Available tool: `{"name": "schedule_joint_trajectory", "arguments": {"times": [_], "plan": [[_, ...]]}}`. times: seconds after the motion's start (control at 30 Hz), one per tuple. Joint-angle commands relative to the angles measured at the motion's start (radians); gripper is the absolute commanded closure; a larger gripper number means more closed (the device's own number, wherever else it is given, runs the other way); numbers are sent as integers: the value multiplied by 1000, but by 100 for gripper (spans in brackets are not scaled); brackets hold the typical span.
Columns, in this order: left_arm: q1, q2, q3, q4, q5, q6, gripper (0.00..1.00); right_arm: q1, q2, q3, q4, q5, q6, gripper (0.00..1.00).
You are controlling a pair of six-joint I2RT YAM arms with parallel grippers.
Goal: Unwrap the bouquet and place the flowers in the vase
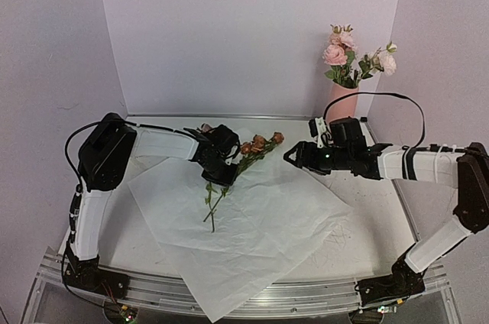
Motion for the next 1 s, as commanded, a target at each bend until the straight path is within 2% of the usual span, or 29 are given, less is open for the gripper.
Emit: {"name": "schedule_joint_trajectory", "arguments": {"times": [0.0, 0.23, 0.4, 0.53, 0.63, 0.73, 0.83, 0.97], "plan": [[-1, -115, 35, -15, -45, -7, 100, 8, 15, 49, 36, -32, 23, 27], [-1, -250, 25, -9, -28, -23, 100, 8, 46, 98, 83, -123, 82, 26], [-1, -338, -25, 43, 56, -64, 100, 7, 46, 114, 193, -200, 172, 12], [-1, -429, -113, 152, 146, -100, 100, 14, 52, 120, 306, -248, 253, 7], [-1, -499, -204, 277, 226, -138, 99, 28, 71, 145, 360, -276, 283, 9], [-1, -549, -277, 395, 304, -172, 99, 44, 92, 162, 436, -313, 300, 25], [-1, -577, -313, 456, 342, -196, 98, 57, 103, 179, 459, -321, 309, 27], [-1, -598, -341, 521, 404, -215, 98, 66, 117, 198, 460, -317, 316, 23]]}}
